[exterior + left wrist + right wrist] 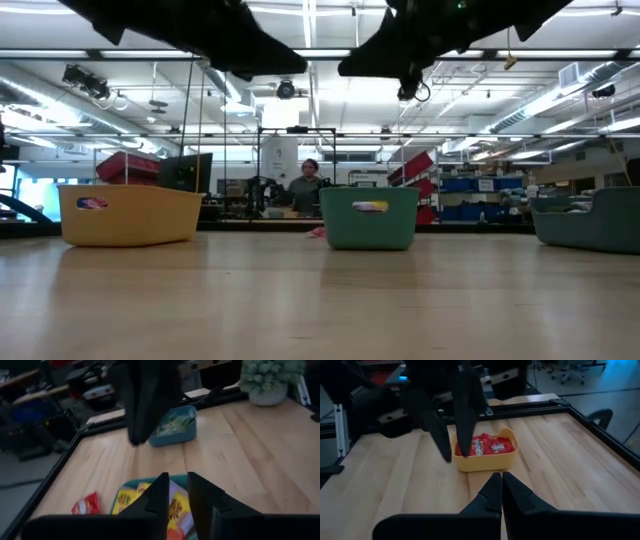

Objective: Sort candy
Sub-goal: Put the red candy pack into the yellow bin

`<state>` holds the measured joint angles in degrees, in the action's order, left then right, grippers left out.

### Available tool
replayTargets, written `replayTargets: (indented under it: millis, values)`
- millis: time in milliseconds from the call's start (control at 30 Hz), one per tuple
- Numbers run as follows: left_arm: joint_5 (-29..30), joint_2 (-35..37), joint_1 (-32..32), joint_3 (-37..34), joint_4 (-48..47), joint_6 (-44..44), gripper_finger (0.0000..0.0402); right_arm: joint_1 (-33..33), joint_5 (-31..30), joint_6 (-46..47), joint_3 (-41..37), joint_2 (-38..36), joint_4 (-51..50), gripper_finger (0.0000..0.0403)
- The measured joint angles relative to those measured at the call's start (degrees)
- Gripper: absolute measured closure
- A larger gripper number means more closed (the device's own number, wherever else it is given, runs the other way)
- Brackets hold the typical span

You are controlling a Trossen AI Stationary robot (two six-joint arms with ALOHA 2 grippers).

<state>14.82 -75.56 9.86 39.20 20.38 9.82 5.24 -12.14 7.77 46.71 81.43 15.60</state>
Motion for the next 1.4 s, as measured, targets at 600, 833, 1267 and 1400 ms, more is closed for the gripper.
replayTargets:
  millis: [600, 833, 1267, 1400]
  values:
    - [5.77, -0.86, -2.86, 3.29, -9.05, -1.15, 0.0394, -18.35, -11.78, 8.18, 0.12, 2.4, -16.57, 0.0286]
    - [-4.41, 0.47, -6.7, -1.0, -2.94, -4.84, 0.0399, -26.43, -2.73, 8.38, 0.08, 13.69, -10.5, 0.0222]
    - [-8.01, 3.03, -8.75, -3.89, -2.26, -7.37, 0.04, -31.23, 3.74, 8.96, 0.28, 22.98, -6.34, 0.0284]
    - [-7.92, 3.54, -8.75, -3.96, -2.95, -7.82, 0.0401, -31.64, 4.7, 7.09, 0.36, 23.03, -5.62, 0.0358]
